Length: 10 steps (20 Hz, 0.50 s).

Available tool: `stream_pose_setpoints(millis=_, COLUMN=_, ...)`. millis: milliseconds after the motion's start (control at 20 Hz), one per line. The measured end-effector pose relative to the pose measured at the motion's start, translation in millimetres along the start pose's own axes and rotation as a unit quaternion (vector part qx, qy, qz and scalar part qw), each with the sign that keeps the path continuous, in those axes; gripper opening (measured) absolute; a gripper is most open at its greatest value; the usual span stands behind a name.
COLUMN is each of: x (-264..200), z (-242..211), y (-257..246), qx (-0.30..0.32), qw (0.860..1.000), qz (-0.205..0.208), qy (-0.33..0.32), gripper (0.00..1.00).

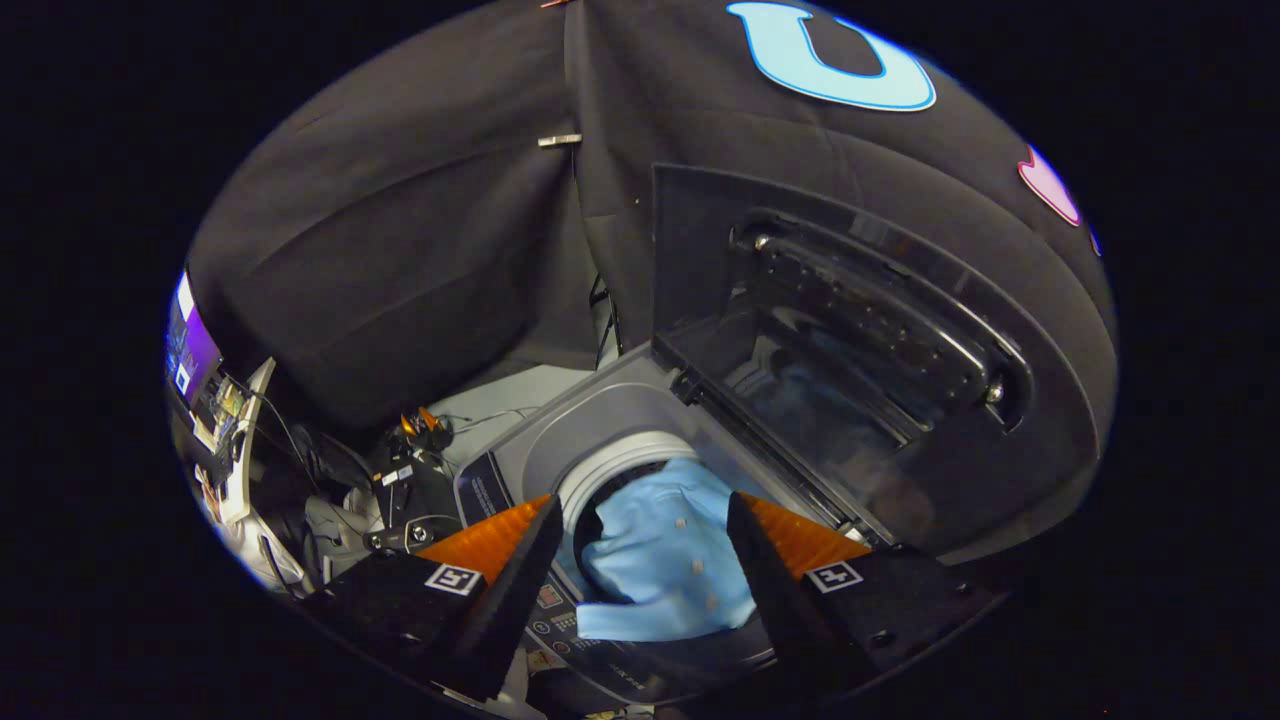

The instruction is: Put the clothes into the washing machine and then close the washing machine lid.

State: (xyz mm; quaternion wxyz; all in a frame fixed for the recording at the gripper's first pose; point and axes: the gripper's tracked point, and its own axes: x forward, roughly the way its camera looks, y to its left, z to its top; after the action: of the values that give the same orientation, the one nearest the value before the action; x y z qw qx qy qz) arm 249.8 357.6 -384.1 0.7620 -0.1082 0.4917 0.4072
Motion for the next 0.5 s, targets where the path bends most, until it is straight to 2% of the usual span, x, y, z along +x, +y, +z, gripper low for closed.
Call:
stream_pose_setpoints(millis=150, x=-7.2, z=19.8, y=3.7, qx=0.007, qw=0.999, qz=0.007, qy=-0.037, gripper=1.00)
stream_pose_setpoints(millis=300, x=-25.1, z=56.3, y=7.1, qx=0.006, qw=0.993, qz=0.019, qy=-0.116, gripper=1.00)
stream_pose_setpoints(millis=500, x=-56.6, z=105.3, y=1.0, qx=0.007, qw=0.972, qz=0.010, qy=-0.235, gripper=1.00)
